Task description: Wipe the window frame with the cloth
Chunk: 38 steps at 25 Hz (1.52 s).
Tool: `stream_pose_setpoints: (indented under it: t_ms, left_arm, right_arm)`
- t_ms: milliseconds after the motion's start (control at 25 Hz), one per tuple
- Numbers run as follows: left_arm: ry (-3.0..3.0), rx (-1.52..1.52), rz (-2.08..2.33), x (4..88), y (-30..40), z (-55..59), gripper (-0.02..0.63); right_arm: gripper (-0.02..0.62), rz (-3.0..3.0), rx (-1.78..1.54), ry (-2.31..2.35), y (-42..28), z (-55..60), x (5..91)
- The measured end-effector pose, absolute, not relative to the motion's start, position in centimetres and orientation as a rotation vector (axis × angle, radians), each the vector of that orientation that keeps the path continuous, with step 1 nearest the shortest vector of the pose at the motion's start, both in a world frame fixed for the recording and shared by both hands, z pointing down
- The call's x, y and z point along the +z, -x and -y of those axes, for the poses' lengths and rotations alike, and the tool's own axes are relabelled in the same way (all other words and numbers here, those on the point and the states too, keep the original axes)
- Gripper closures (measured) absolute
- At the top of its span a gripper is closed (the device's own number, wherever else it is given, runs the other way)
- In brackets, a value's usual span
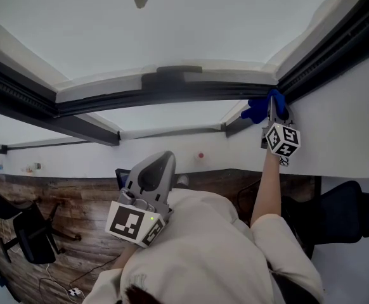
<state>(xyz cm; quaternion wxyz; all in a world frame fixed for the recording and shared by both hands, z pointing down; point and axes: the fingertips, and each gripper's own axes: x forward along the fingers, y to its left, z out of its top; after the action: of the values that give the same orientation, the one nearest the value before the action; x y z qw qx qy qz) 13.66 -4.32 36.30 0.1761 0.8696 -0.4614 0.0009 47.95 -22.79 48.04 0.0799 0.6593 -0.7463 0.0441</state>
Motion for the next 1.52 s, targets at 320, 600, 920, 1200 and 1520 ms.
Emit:
stream_pose_setpoints:
  t_ms: [320, 600, 920, 1200, 1520]
  left_arm:
    - [-2.445, 0.001, 1.325, 36.4, -12.9, 3.9, 0.597]
    - [-2.392, -0.037, 1.428, 36.0, -9.9, 4.6, 0.597]
    - [-2.277, -0.033, 1.648, 35.8, -3.5, 5.4, 0.597]
    - [-2.212, -0.031, 1.746, 35.9, -0.7, 5.4, 0.597]
    - [-2.232, -0.043, 1.708, 36.0, -1.7, 5.6, 0.597]
  right_arm:
    - [0.539, 2.247, 0.188, -2.038, -48.0, 22.7, 48.1]
    - [0.540, 2.234, 0.232, -2.047, -48.1, 22.9, 47.9]
    - [0.543, 2.177, 0.173, -1.949, -47.5, 23.2, 47.8]
    - [0.543, 2.160, 0.135, -1.902, -47.4, 23.3, 47.8]
    - [0.543, 2.154, 0.205, -1.970, -47.5, 23.2, 47.5]
